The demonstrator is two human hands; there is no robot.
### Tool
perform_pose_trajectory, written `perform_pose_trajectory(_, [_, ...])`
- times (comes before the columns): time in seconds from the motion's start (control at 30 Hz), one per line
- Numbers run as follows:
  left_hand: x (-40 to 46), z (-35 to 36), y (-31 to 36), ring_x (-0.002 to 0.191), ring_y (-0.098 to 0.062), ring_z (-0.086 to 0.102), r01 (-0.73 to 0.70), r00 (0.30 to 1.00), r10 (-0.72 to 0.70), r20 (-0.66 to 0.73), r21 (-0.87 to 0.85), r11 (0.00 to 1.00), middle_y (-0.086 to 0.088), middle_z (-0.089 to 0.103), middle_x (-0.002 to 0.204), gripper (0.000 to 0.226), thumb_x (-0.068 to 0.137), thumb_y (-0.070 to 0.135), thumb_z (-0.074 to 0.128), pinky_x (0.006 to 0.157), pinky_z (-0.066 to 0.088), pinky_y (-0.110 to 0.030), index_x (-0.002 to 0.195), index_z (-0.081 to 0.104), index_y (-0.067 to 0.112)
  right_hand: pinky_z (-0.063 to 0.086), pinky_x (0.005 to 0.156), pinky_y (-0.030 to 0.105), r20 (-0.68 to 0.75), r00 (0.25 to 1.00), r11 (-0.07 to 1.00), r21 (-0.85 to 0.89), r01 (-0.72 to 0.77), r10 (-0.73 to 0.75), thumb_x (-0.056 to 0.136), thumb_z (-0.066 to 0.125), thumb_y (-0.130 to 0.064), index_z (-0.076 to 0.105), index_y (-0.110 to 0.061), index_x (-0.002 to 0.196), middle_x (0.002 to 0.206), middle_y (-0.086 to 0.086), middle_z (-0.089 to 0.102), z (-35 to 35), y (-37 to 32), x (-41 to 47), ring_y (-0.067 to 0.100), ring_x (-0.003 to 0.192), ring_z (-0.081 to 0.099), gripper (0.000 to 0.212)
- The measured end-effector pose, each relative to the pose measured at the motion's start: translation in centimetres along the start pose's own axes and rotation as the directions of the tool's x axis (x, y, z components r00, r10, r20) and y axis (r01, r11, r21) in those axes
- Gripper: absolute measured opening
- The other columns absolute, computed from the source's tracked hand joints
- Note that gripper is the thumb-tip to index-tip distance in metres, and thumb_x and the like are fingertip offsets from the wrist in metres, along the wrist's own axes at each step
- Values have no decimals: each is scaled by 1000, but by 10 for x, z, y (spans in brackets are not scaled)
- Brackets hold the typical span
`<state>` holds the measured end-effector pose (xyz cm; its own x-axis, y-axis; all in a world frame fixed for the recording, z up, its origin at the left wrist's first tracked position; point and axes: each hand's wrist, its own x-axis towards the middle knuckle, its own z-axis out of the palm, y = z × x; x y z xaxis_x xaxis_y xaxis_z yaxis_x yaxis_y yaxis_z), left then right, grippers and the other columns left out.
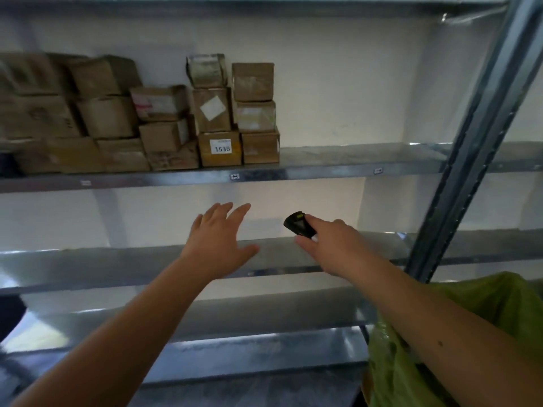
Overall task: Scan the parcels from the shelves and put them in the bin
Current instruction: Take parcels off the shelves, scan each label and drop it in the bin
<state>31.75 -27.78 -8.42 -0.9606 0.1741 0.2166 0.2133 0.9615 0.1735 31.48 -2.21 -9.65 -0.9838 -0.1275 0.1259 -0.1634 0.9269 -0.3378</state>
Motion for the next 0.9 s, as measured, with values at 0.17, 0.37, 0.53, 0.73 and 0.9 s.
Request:
perform_pose_trajectory(0.17, [10,-19,-6,160,-26,13,9,1000,-9,-9,-7,1000,1,13,174,96,90,70,64,129,17,-51,165,11,42,57,84,43,-36,998,996,-66,51,-54,99,41,-70,35,-41,152,120,8,63,-12,-11,27,24,96,61,61])
perform_pose_trajectory(0.37, [51,-46,-2,158,-26,20,19,998,-21,-57,-24,1000,2,17,173,98,86,71,68,125,25,-49,163,15,43,57,82,40,-64,985,987,-40,155,-158,99,45,-67,45,-41,146,122,2,66,-44,-12,66,20,95,62,53])
perform_pose_trajectory(0.53, [101,-80,1,157,-30,21,2,993,-5,-118,-30,1000,-1,18,173,97,88,65,70,125,28,-55,164,15,40,52,73,34,-138,962,972,-46,230,-235,99,47,-67,52,-41,141,121,-1,68,-87,-10,121,17,92,61,50])
perform_pose_trajectory(0.73, [173,-117,8,156,-31,22,-10,978,2,-208,-40,999,-1,20,171,101,85,66,72,123,31,-54,163,13,43,51,72,33,-177,943,959,-58,276,-282,100,49,-65,50,-39,145,119,1,68,-131,-12,187,19,92,62,52])
perform_pose_trajectory(0.9, [229,-143,16,152,-31,30,-36,950,1,-312,-106,994,-3,27,167,97,84,60,74,118,39,-54,161,16,44,55,80,36,-231,925,953,-40,299,-300,101,48,-64,46,-35,151,125,2,68,-157,-12,240,20,95,63,58])
